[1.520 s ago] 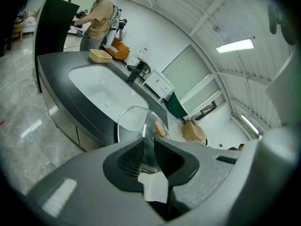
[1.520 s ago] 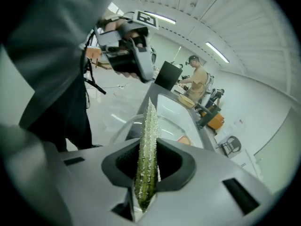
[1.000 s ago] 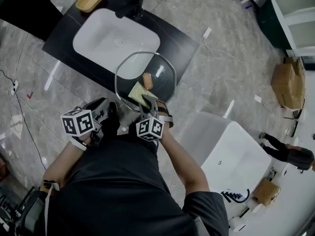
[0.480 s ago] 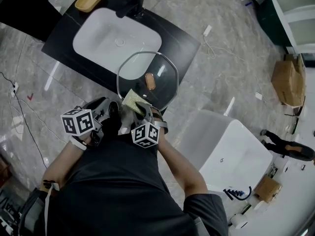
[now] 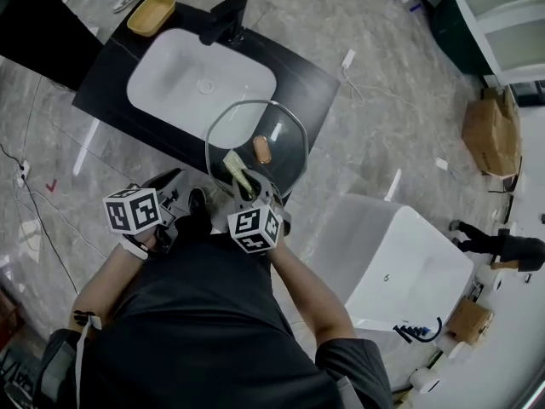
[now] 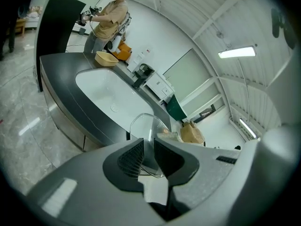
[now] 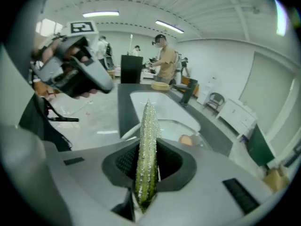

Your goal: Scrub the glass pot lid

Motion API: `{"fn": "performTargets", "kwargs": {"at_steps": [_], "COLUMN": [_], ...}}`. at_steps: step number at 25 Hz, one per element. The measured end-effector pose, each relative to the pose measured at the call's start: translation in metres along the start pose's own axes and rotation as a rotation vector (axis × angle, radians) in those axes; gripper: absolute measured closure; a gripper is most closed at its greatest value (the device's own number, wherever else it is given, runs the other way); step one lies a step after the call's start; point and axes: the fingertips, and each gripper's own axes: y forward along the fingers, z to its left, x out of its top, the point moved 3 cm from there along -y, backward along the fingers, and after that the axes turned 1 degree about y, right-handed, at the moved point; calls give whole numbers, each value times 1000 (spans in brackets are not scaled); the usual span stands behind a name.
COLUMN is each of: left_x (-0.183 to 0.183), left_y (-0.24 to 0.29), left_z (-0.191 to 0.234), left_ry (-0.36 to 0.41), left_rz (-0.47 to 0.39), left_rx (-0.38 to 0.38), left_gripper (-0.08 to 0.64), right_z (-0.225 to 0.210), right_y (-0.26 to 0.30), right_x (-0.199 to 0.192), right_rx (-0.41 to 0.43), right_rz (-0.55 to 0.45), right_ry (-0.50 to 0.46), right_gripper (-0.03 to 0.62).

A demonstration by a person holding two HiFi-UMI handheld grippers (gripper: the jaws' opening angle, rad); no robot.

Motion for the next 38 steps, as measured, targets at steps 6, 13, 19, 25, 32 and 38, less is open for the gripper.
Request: {"fn": "performTargets", "kwargs": {"at_steps": [6,13,19,25,32,38], "left_x": [13,28,32,27,27,29], "left_y": [-11,-25,-36,-45,-60,-46], "left_z": [11,32,49,62,77,69], "left_ry": [20,45,18,-18,-66,-61], "left_rz": [14,19,5,-16,-58,-35], "left_rx": [-17,-9,7,27,64,31], "left_gripper": [489,489,489,489,489,489], "right_z": [-38,-22,-1,16,36,10], "right_y": [36,60,80,99,116,101], "right_x": [3,3,21,39,54,77], "right_rx": [-215,-329,-264,-200,-133,-72], "right_rz": [118,177,169,167,164,109], "right_ry": [153,244,254,262,225,355], "right_gripper": [528,528,527,526,526,528]}}
